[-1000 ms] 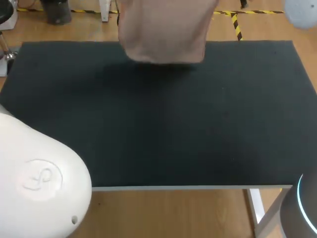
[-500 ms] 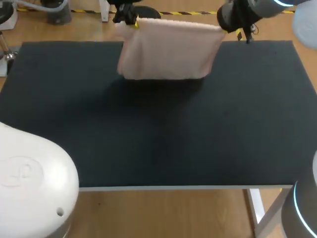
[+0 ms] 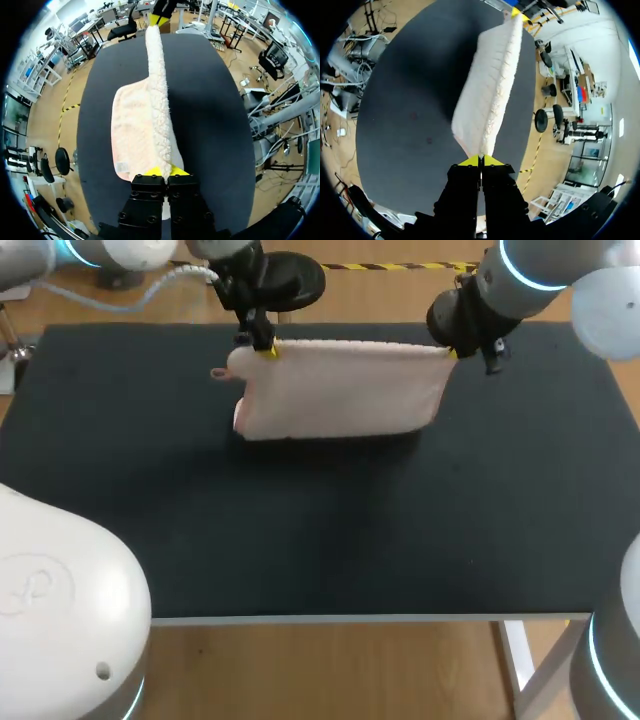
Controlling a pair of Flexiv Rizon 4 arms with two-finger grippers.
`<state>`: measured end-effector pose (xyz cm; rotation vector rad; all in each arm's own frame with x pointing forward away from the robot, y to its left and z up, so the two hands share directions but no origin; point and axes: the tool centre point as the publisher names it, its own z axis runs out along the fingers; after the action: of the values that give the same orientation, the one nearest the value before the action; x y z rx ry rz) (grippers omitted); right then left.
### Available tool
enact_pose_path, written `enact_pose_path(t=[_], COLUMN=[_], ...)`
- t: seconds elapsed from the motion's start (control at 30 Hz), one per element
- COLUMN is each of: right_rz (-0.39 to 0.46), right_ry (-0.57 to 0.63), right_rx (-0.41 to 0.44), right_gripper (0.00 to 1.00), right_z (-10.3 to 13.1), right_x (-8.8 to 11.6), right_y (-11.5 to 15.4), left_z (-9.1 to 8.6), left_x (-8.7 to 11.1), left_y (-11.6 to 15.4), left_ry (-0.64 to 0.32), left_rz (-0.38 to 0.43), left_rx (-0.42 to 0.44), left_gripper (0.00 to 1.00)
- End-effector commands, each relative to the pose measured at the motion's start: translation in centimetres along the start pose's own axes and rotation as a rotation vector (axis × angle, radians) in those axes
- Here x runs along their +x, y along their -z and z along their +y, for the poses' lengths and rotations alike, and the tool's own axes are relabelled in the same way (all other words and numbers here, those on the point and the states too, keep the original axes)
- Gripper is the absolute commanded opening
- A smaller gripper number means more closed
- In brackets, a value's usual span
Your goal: Fold the towel
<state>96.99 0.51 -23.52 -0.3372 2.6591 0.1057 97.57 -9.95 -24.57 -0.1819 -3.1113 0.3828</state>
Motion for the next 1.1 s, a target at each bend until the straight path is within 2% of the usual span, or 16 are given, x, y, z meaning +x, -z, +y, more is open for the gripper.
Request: enact_pose_path(t=[0.03,0.1,0.23,0.3,0.6,0.63,0.67,0.7,0.73,0.93,1.1], right_rz=[0.051,0.073,0.116,0.134,0.153,0.155,0.158,0.145,0.140,0.044,0.000], right_ry=[-0.027,-0.032,-0.059,-0.063,-0.065,-0.065,-0.073,-0.068,-0.074,-0.109,-0.079], right_rx=[0.021,0.038,0.051,0.073,0.069,0.069,0.065,0.063,0.067,0.026,-0.006], right_gripper=[0.00,0.00,0.00,0.00,0.00,0.07,0.76,1.00,1.00,1.00,1.00], right_z=[0.1,0.1,-0.2,-0.4,-0.5,-0.5,-0.5,-0.6,-0.7,-1.6,-1.5], right_x=[-1.8,-2.1,-2.7,-2.9,-4.0,-4.1,-4.1,-4.2,-4.3,-5.0,-5.2], right_y=[-4.8,-6.4,-9.3,-10.5,-12.7,-12.8,-13.0,-13.0,-13.0,-11.6,-9.2], left_z=[0.6,1.1,2.3,2.5,3.6,3.7,3.8,3.9,4.0,5.0,5.3], left_x=[-3.2,-4.0,-6.5,-7.5,-9.9,-10.1,-10.2,-10.4,-10.6,-11.1,-10.2], left_y=[-4.4,-5.8,-7.7,-8.4,-10.0,-10.0,-9.9,-9.8,-9.7,-7.8,-4.7], left_ry=[0.028,0.037,0.107,0.109,0.155,0.158,0.158,0.151,0.152,0.193,0.178], left_rz=[0.100,0.109,0.130,0.142,0.172,0.167,0.163,0.159,0.155,0.097,0.027], left_rx=[-0.051,-0.094,-0.089,-0.109,-0.150,-0.148,-0.143,-0.146,-0.143,-0.103,-0.016], left_gripper=[0.00,0.00,0.00,0.00,0.00,0.00,0.27,0.89,1.00,1.00,1.00])
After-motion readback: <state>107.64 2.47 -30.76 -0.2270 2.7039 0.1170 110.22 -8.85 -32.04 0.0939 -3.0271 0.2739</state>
